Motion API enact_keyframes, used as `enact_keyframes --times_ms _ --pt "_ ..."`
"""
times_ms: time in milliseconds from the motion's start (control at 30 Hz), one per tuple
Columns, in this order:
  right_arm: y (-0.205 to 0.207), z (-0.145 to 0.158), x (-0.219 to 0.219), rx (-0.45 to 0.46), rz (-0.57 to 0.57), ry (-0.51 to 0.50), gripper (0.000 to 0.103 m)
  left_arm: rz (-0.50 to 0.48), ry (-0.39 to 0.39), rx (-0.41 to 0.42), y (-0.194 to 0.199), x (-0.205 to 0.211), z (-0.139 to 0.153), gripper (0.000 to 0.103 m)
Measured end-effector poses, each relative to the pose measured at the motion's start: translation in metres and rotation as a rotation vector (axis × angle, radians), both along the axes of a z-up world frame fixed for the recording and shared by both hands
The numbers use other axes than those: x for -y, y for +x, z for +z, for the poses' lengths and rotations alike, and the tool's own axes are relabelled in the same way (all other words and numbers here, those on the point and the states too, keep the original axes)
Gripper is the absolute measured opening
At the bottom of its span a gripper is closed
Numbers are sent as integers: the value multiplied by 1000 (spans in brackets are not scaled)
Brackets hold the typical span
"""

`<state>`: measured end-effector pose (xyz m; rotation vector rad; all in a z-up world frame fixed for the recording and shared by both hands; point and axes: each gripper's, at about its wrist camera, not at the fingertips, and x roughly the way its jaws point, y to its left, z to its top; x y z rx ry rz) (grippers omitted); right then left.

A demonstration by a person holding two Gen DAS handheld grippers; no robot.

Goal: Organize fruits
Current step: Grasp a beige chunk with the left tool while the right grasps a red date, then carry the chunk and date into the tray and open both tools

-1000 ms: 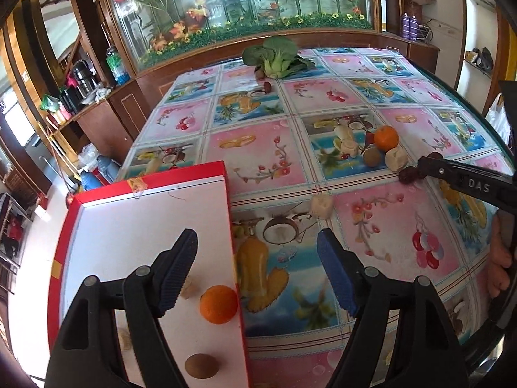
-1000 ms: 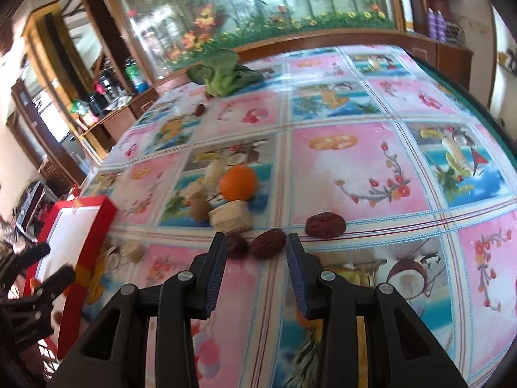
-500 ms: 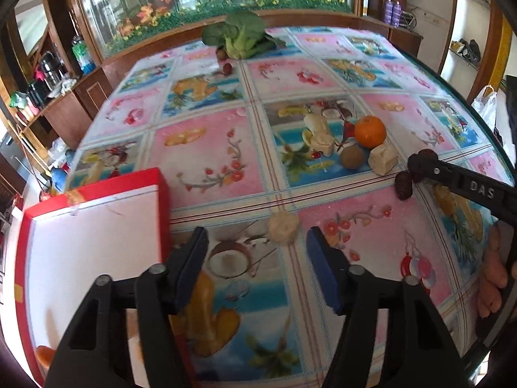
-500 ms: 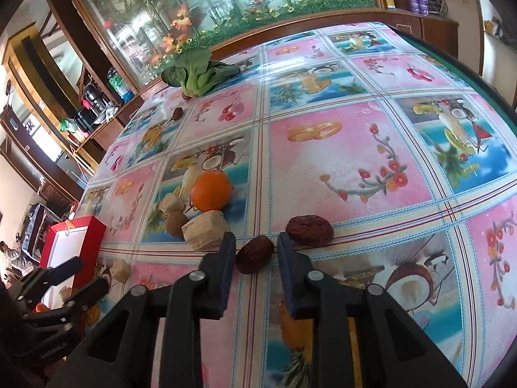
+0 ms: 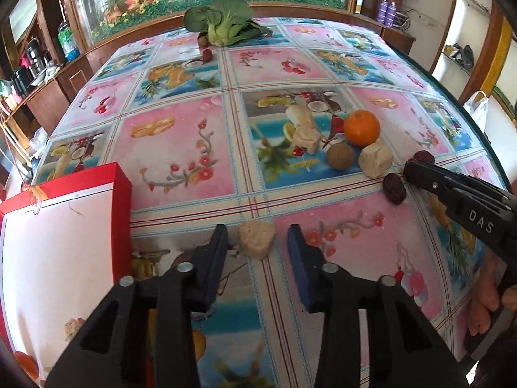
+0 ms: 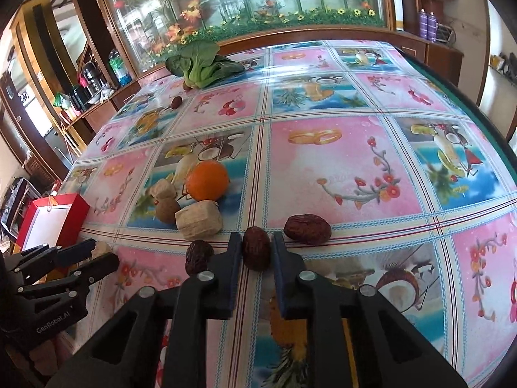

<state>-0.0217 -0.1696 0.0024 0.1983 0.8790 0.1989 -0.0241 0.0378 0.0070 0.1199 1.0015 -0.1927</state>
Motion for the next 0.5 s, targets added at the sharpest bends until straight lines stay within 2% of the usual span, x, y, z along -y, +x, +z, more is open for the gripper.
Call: enact_keyframes --times_ms 33,67,167,300,500 --pt "0 0 1 -1 -2 8 16 -3 -4 4 -1 0 0 33" --pt "0 0 2 -3 -5 14 16 -2 -5 6 -2 0 0 25" --pt "1 0 4 -7 -14 36 16 1 -11 10 -3 1 1 25" --pt "0 1 6 -4 -20 67 16 18 -54 11 -10 -3 4 25" --pt "-7 12 6 78 -3 103 16 34 -79 74 -36 -10 26 25"
